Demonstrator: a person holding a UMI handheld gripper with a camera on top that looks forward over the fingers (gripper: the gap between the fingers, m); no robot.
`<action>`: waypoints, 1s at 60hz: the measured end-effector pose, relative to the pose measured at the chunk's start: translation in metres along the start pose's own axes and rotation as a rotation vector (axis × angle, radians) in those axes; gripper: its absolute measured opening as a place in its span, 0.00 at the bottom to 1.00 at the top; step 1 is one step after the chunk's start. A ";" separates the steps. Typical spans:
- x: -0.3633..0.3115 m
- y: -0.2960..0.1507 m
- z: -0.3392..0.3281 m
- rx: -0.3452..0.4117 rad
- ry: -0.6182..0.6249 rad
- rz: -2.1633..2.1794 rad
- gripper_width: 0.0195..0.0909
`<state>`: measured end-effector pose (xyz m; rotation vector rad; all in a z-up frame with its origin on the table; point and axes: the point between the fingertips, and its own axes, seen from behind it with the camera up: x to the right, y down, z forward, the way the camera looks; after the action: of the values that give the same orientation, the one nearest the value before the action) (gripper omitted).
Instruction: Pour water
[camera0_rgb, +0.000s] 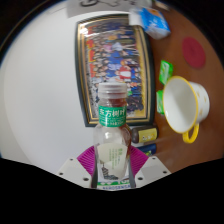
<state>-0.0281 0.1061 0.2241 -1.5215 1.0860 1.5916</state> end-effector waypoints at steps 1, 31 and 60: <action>-0.002 -0.002 -0.002 -0.002 0.013 -0.057 0.33; 0.008 -0.211 -0.083 0.215 0.474 -1.541 0.33; 0.141 -0.248 -0.093 0.116 0.585 -1.583 0.35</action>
<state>0.2211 0.1173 0.0576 -1.9213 -0.0333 -0.0077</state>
